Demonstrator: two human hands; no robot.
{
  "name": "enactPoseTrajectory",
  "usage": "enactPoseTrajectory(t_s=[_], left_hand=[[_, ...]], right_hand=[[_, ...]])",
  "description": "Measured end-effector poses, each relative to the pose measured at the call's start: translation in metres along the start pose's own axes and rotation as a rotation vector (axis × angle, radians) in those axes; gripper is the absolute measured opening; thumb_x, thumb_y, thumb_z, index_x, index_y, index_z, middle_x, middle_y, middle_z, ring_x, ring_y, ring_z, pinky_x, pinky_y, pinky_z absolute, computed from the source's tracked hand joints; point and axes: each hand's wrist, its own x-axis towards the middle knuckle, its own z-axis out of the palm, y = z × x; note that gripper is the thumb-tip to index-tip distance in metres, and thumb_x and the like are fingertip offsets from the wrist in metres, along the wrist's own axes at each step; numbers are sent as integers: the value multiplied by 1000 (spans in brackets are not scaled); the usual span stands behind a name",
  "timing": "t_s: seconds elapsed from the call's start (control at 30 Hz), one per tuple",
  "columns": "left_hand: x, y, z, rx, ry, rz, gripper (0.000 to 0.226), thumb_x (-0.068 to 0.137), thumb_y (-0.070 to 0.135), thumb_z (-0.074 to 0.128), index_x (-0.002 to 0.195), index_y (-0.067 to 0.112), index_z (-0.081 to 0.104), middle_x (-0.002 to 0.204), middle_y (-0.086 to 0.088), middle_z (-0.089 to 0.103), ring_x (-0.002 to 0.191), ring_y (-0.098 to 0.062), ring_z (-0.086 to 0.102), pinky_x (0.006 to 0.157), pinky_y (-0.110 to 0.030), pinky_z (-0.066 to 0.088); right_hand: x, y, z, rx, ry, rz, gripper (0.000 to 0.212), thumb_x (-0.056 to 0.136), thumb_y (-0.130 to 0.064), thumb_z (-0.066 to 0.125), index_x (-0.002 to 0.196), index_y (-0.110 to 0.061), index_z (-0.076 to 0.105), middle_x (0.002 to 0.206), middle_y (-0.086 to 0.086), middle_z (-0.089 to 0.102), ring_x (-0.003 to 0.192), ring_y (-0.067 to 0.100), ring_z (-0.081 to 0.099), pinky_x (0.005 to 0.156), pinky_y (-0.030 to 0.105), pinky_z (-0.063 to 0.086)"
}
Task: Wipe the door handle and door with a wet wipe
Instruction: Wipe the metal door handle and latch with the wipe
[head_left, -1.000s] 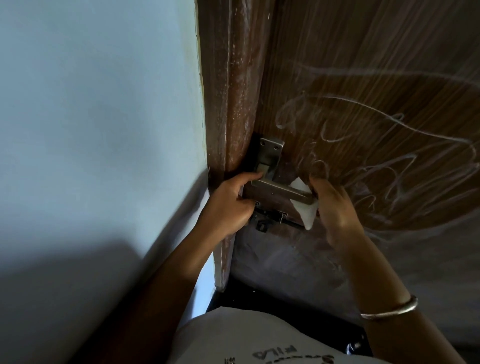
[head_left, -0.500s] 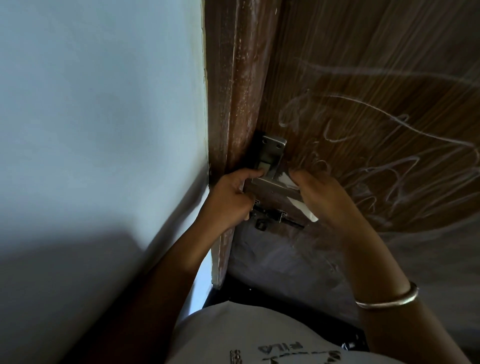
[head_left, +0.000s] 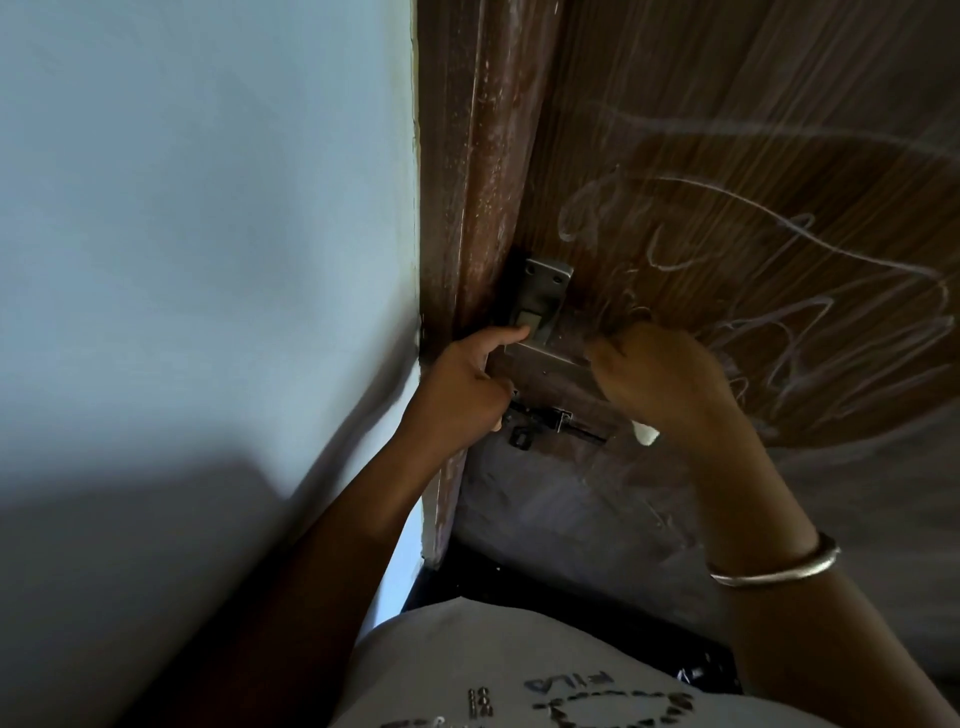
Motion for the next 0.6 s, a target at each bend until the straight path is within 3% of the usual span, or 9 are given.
enactPoseTrajectory(t_s=[0.13, 0.2, 0.27, 0.33, 0.4, 0.53, 0.6], left_hand=[[2, 0, 4, 33, 39, -8, 47, 82, -6, 48, 120, 20, 57, 80, 13, 61, 50, 7, 58, 48, -4, 43], [0, 2, 4, 52, 64, -10, 46, 82, -6, 48, 118, 20, 59, 78, 24, 56, 57, 17, 55, 49, 2, 38], [-2, 3, 3, 25, 36, -8, 53, 80, -7, 47, 119, 27, 58, 75, 23, 58, 46, 8, 56, 42, -4, 39], [-3, 3, 0, 5, 18, -20, 60, 77, -8, 46, 119, 33, 57, 68, 18, 61, 35, -1, 52, 36, -10, 38], [-3, 3, 0, 9, 20, -29, 64, 75, -8, 45, 120, 36, 56, 62, 16, 61, 34, -3, 51, 35, -13, 37], [-4, 4, 1, 34, 22, -22, 60, 78, -5, 46, 120, 37, 55, 66, 11, 63, 40, -5, 54, 38, -19, 40], [-5, 4, 1, 33, 14, -26, 59, 79, -4, 46, 122, 36, 53, 65, 0, 64, 41, -7, 54, 39, -20, 43]], right_hand=[[7, -38, 6, 17, 82, -185, 34, 96, -37, 35, 75, -14, 49, 58, -5, 36, 68, 22, 47, 60, 31, 33], [9, -44, 9, 55, 90, -281, 31, 98, -28, 36, 86, -8, 56, 68, -1, 50, 75, 26, 56, 60, 31, 37], [8, -32, 13, 122, 156, -328, 28, 98, -19, 39, 100, -3, 62, 82, 7, 61, 74, 26, 60, 57, 29, 42], [-6, -14, 17, 353, 321, -220, 19, 94, -10, 49, 98, -6, 67, 82, 3, 65, 56, 13, 57, 50, 14, 42], [-26, -1, 28, 542, 517, -73, 17, 88, -1, 58, 98, -10, 67, 86, -4, 62, 58, -5, 50, 53, 6, 42], [-48, 16, 60, 861, 683, 203, 24, 83, -2, 65, 86, -25, 58, 93, -1, 61, 74, 9, 58, 61, 9, 46], [-51, 18, 78, 1001, 675, 320, 19, 84, -5, 65, 86, -23, 59, 88, 3, 66, 70, 0, 59, 60, 11, 47]])
